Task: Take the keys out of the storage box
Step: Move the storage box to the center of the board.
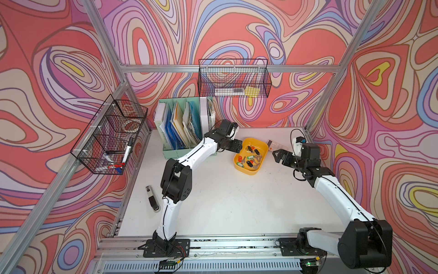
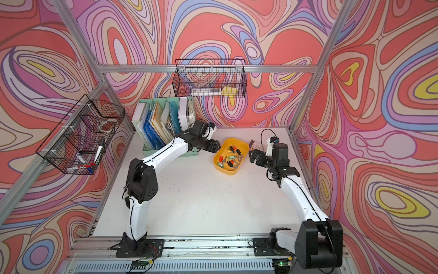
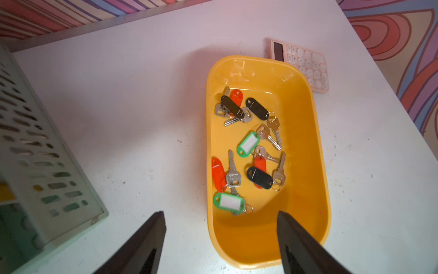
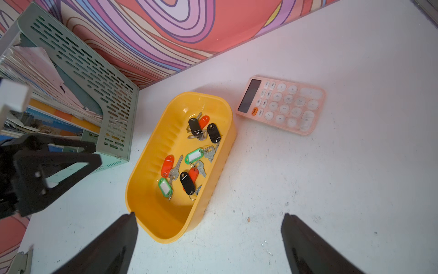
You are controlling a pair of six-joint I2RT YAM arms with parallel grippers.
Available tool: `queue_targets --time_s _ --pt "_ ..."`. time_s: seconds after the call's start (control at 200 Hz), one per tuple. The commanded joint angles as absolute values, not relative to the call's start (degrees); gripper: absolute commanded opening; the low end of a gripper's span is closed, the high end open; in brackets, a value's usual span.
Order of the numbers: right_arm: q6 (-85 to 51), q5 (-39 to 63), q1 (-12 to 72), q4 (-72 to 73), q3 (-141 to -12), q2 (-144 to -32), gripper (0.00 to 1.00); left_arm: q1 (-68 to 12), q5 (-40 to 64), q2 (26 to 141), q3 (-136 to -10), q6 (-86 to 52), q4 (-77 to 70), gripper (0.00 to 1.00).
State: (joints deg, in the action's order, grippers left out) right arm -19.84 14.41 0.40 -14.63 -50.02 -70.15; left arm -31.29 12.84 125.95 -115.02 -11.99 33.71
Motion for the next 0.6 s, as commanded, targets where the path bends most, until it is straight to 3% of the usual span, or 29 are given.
queue_targets --time_s 0.0,0.361,0.591 --pt "-20.13 15.66 0.31 -15.64 -50.27 -69.78 0.98 -31.81 13.84 131.44 -121.57 -11.43 41.51 0.76" --pt "-18.37 13.1 0.34 -18.0 -51.41 -71.29 0.98 -31.99 15.51 143.45 -134.89 -11.52 46.23 0.6" --pt "-18.11 13.1 0.35 -17.23 -51.83 -73.16 0.98 -31.99 11.92 144.81 -135.62 -11.24 46.33 0.33"
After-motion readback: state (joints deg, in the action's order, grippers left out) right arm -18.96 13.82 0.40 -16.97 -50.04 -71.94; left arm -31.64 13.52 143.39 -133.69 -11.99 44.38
